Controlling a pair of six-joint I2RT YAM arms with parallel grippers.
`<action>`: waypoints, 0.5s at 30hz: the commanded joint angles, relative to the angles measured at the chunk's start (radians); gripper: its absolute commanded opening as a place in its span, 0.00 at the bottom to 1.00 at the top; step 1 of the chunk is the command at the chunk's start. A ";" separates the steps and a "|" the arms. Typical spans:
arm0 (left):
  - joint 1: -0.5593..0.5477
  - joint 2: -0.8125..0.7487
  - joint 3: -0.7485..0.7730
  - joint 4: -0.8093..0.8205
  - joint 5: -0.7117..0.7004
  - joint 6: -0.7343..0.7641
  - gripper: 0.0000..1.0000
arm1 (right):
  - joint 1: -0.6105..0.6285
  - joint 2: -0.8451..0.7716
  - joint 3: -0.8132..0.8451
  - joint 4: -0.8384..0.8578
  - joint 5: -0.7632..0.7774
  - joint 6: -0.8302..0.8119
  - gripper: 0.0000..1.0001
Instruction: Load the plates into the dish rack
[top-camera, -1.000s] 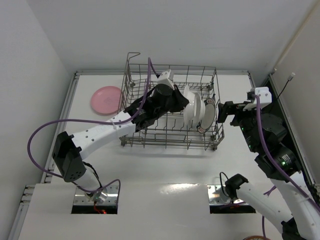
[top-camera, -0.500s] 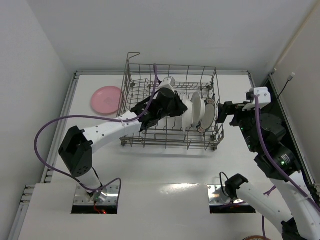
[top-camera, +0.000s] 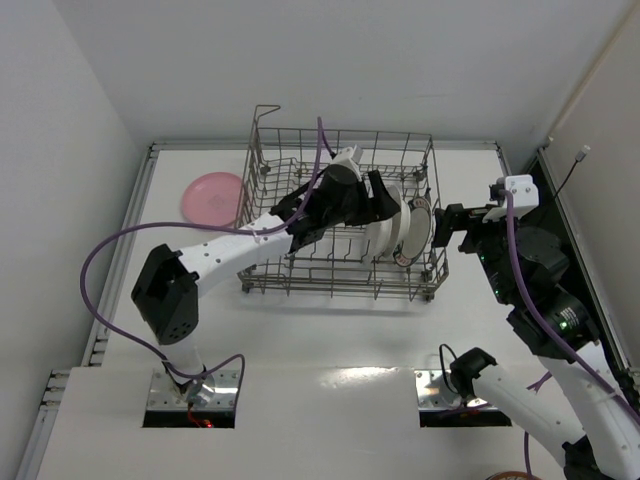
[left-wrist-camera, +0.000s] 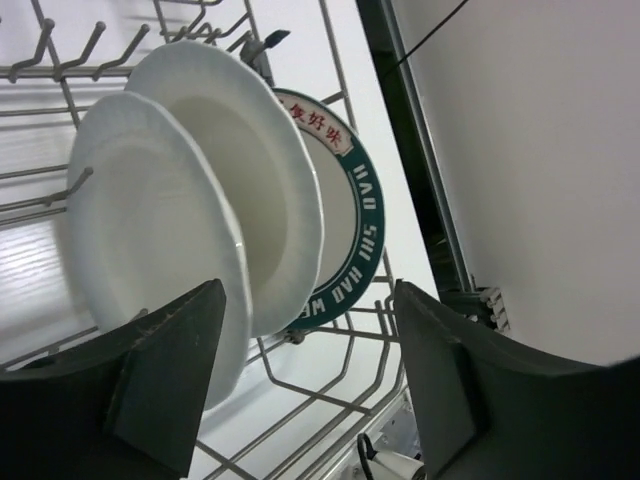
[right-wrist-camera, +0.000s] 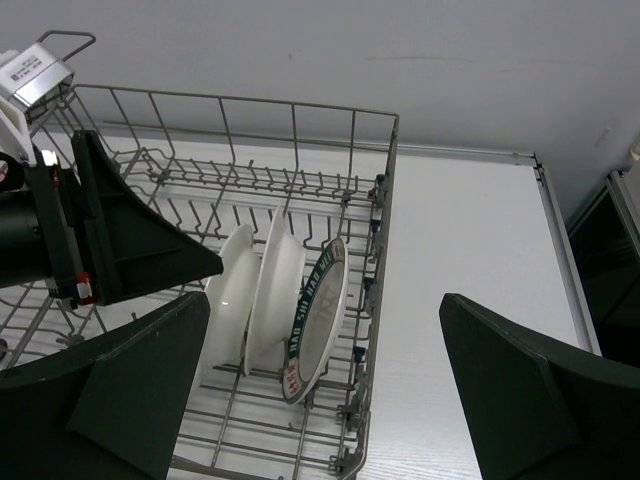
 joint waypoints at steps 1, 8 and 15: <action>-0.007 -0.016 0.052 0.030 0.029 0.006 0.67 | -0.005 0.004 -0.007 0.030 0.018 -0.009 0.99; 0.024 -0.097 0.265 -0.132 -0.061 0.177 0.82 | -0.005 0.004 -0.007 0.030 0.018 -0.009 0.99; 0.266 -0.320 0.355 -0.335 -0.438 0.302 1.00 | -0.005 0.004 -0.007 0.030 0.027 -0.018 0.99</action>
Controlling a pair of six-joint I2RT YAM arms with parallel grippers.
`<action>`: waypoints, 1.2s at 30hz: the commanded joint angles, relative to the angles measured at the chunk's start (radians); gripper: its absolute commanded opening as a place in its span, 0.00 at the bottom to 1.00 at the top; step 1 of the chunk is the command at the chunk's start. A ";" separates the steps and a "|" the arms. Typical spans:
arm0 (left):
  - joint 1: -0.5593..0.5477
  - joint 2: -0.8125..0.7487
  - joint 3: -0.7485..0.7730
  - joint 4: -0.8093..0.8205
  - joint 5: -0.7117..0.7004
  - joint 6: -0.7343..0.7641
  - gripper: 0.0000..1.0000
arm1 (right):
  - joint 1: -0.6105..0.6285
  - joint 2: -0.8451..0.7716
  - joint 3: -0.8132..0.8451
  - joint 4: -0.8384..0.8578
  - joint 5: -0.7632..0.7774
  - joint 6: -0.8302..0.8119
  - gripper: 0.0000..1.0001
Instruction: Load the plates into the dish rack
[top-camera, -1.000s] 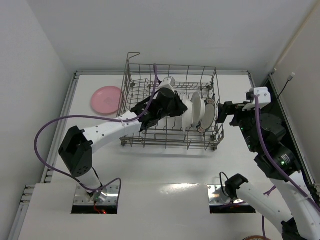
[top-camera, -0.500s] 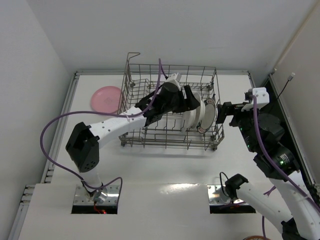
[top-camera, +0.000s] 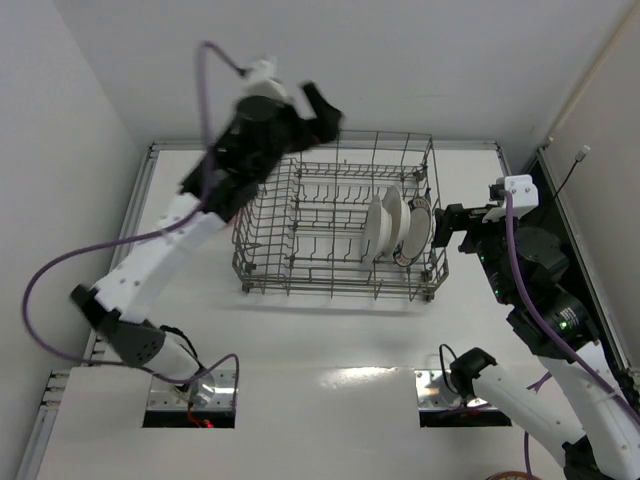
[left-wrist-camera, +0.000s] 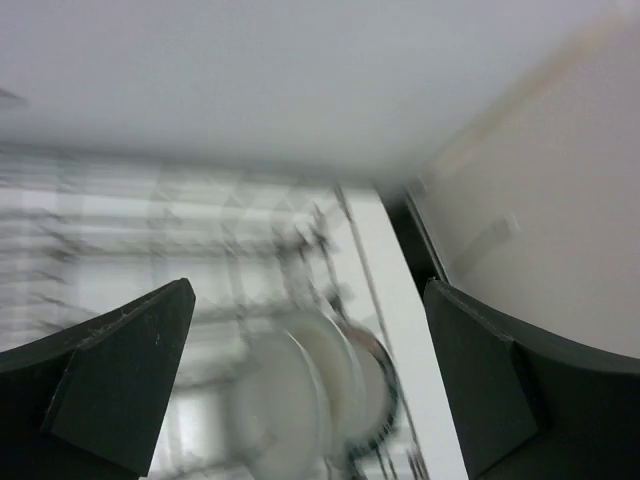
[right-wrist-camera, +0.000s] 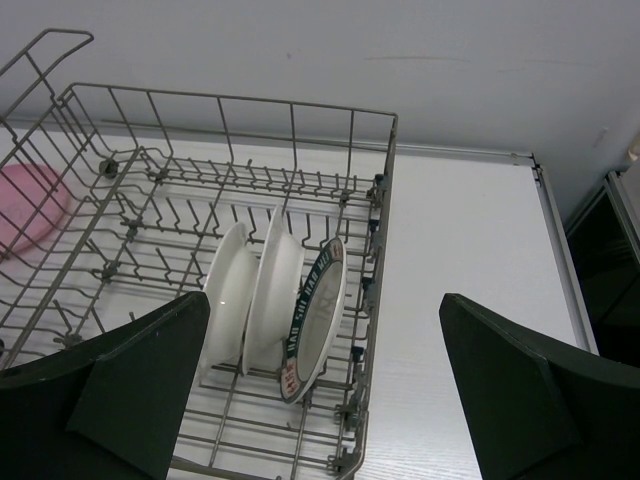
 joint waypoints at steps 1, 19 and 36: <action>0.278 -0.176 -0.038 -0.088 -0.201 0.012 1.00 | -0.005 0.004 -0.006 0.039 0.015 -0.014 0.99; 0.717 0.050 -0.384 -0.071 -0.036 0.138 1.00 | -0.005 -0.023 -0.027 0.039 0.026 -0.043 0.99; 0.699 0.394 -0.267 -0.172 0.226 0.310 1.00 | -0.005 -0.023 -0.027 0.050 0.007 -0.043 0.99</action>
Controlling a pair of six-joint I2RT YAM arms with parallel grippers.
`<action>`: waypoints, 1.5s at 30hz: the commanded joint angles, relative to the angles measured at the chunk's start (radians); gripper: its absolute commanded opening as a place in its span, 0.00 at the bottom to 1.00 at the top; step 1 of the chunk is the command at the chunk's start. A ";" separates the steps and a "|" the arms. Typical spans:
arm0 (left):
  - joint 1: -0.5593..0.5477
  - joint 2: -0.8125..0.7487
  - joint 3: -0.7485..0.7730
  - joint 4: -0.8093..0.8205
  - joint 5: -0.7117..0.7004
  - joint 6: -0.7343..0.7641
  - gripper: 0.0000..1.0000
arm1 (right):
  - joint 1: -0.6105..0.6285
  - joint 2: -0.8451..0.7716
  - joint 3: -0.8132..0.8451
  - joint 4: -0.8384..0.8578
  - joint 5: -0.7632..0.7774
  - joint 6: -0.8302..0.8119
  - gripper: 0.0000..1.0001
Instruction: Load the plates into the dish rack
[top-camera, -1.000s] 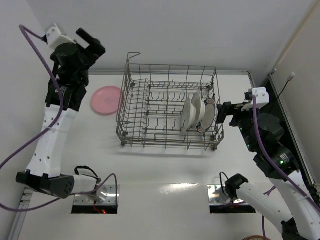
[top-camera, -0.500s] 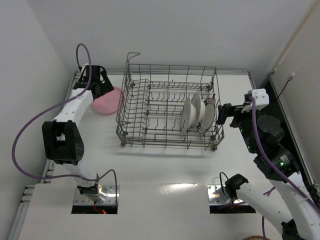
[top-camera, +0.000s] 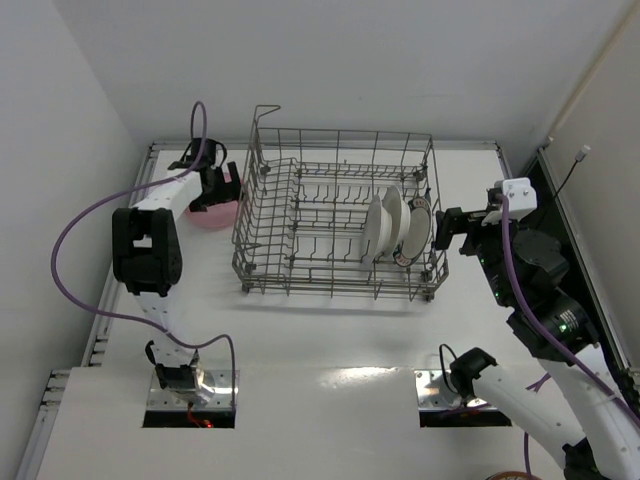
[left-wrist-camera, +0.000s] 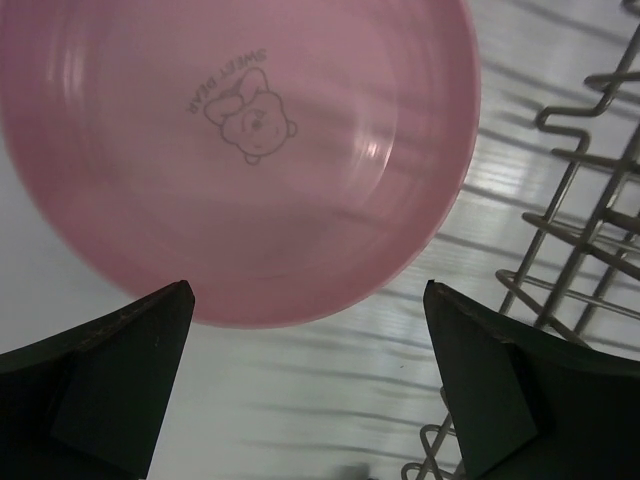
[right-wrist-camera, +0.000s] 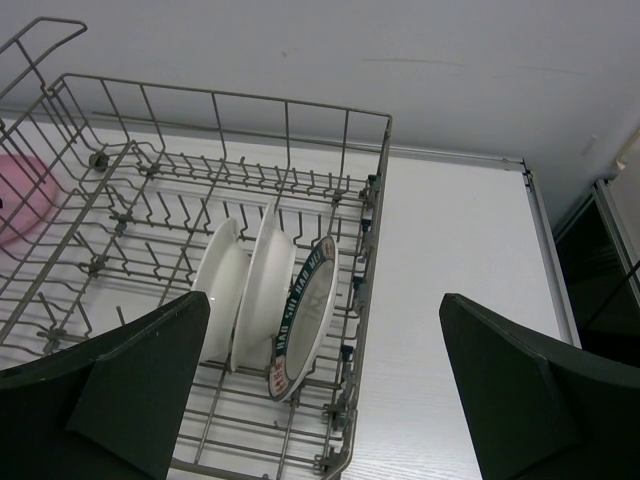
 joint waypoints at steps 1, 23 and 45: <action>-0.012 0.031 0.030 -0.004 0.053 0.039 1.00 | -0.005 -0.004 -0.006 0.042 0.009 -0.006 0.99; -0.040 0.186 0.081 -0.015 0.098 0.094 0.54 | -0.005 0.005 -0.034 0.060 -0.001 -0.016 0.99; -0.031 -0.196 0.098 -0.024 -0.020 -0.137 0.00 | -0.005 0.005 -0.034 0.060 0.009 -0.016 0.99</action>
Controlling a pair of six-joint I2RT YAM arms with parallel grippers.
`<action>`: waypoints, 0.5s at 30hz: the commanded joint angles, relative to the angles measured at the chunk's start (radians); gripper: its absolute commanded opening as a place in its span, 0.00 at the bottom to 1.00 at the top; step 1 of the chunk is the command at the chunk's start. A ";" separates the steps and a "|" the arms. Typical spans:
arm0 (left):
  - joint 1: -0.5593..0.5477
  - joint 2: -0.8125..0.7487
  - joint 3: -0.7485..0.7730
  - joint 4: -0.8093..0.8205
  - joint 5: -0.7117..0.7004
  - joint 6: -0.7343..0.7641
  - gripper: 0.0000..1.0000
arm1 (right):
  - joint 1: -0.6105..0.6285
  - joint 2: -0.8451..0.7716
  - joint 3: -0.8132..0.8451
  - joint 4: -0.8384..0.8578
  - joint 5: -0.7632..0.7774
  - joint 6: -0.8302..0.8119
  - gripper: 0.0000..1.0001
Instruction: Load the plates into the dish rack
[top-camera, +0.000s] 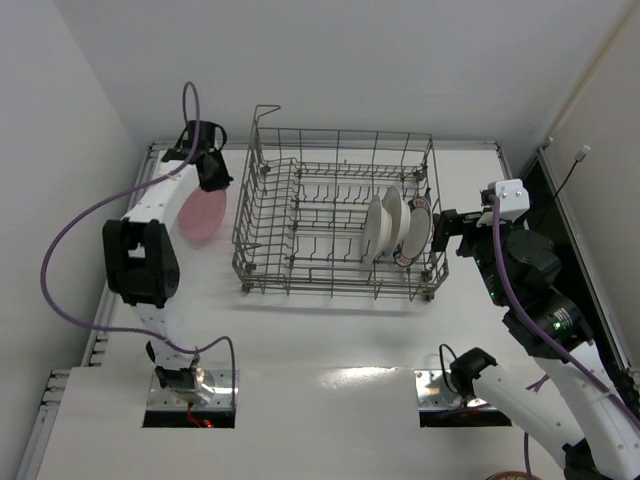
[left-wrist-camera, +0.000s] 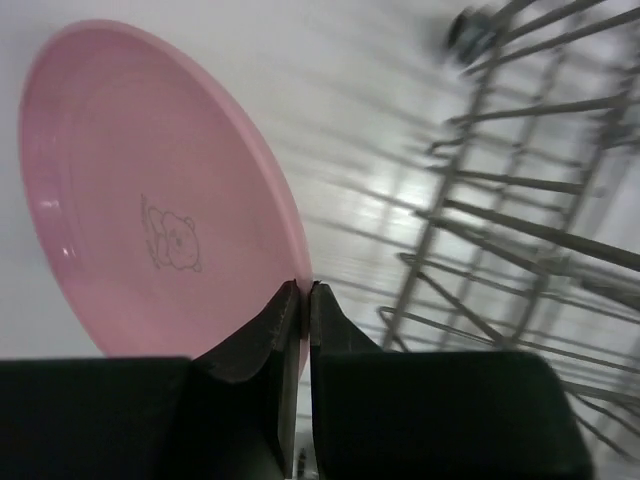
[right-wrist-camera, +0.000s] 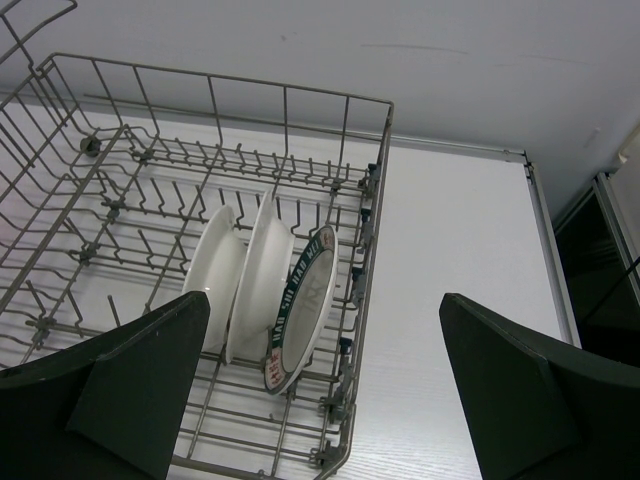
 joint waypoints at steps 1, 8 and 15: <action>0.007 -0.202 0.045 0.060 -0.005 -0.096 0.00 | -0.005 0.004 -0.002 0.052 0.011 -0.008 0.99; 0.007 -0.359 0.103 0.075 -0.057 -0.154 0.00 | -0.005 -0.006 0.007 0.034 0.011 -0.008 0.99; -0.021 -0.583 0.037 0.354 0.179 -0.227 0.00 | -0.005 -0.026 0.016 0.024 0.021 -0.008 0.99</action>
